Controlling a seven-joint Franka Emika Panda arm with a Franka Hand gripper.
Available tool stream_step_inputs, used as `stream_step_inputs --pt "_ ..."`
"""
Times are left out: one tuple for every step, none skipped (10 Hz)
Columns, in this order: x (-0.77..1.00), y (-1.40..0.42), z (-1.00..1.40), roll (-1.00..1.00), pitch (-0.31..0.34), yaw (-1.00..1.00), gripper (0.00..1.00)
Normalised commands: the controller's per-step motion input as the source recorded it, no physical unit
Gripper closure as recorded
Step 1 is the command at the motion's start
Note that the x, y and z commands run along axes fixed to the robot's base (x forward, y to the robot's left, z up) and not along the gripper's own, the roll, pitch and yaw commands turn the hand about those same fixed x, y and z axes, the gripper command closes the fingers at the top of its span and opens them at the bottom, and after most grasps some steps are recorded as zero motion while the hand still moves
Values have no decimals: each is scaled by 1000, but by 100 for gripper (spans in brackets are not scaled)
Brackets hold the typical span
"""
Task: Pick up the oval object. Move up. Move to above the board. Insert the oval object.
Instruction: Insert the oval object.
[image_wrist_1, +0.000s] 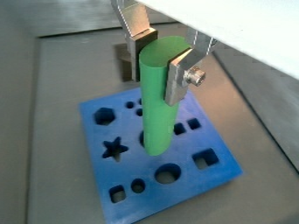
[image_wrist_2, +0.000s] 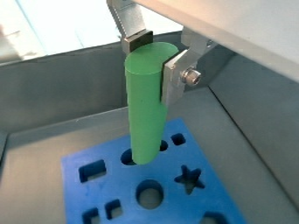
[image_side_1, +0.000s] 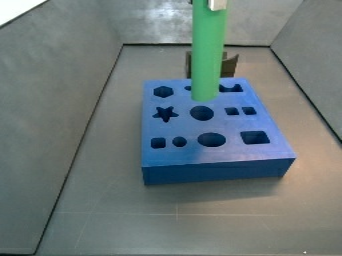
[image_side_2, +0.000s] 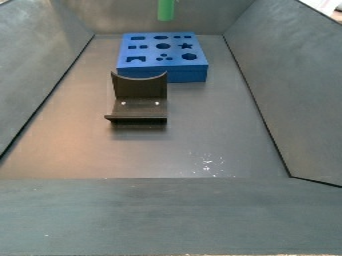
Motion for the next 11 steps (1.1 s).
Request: stream_step_inputs --pt "474 -57 -134 -34 -49 -631 100" --pt "554 -71 -123 -36 -33 -557 100" --pt "551 -74 -129 -31 -31 -551 100" --pt "409 -57 -157 -24 -61 -674 100" --pt "34 -20 -226 -3 -127 -986 100" --pt "157 -43 -109 -4 -97 -863 100" --pt "0 -20 -9 0 0 0 100" --pt "11 -314 -151 0 -3 -9 100" --pt "0 -374 -266 10 0 -40 100" --pt "0 -346 -289 14 0 -11 100" --pt "-63 0 -37 0 0 0 100"
